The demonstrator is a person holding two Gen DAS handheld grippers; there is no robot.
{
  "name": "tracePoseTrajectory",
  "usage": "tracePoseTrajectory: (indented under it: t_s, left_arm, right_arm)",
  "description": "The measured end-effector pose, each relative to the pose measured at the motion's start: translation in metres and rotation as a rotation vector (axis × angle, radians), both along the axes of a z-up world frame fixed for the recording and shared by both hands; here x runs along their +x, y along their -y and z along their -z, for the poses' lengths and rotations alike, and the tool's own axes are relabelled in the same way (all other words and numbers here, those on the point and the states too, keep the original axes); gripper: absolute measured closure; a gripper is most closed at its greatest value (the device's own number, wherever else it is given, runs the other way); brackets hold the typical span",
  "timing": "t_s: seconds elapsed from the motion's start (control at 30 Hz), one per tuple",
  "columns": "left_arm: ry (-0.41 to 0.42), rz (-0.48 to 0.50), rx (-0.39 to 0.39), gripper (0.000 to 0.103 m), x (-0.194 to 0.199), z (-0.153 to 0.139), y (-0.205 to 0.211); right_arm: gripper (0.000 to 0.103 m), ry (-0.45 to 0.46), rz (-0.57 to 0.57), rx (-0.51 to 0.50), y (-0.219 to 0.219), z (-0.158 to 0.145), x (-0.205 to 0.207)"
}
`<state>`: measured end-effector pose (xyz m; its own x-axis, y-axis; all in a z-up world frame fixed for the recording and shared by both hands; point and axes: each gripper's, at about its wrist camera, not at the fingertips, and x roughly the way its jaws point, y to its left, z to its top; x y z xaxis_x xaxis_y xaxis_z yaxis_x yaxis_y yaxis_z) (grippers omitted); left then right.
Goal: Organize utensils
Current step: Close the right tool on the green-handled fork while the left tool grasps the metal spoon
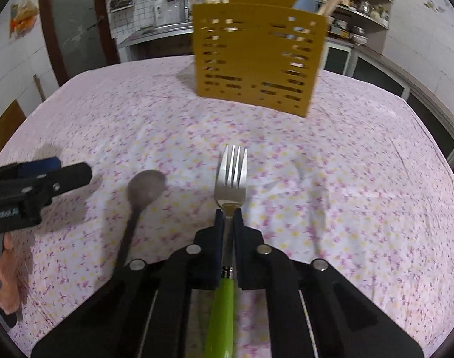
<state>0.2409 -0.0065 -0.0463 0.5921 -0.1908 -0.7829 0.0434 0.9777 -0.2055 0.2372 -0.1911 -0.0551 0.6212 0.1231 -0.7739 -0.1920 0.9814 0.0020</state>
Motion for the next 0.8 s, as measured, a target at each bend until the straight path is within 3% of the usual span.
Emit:
tracePoseTrajectory:
  t_s: [0.17,0.27,0.47,0.63,0.73,0.8]
  left_arm:
    - [-0.053,0.055,0.008,0.038,0.006,0.005,0.030]
    - [-0.053,0.060,0.062,0.038,0.008,0.008,0.048]
    - [-0.073,0.076,0.091,0.038,0.017,0.008,0.070]
    - [-0.088,0.084,0.184,0.038,0.023,0.013,0.086]
    - [-0.086,0.084,0.192,0.045,0.025,0.012,0.088]
    - [-0.079,0.085,0.192,0.061,0.025,0.011,0.086]
  right_arm:
    - [0.096,0.020,0.094,0.034,0.030,-0.005,0.003]
    - [0.096,0.018,0.143,0.062,0.048,-0.004,0.006]
    - [0.096,0.012,0.173,0.092,0.063,-0.001,0.010]
    - [0.096,0.016,0.168,0.095,0.063,-0.001,0.010]
    - [0.096,0.014,0.169,0.106,0.065,0.000,0.010]
    - [0.096,0.015,0.168,0.117,0.066,-0.001,0.010]
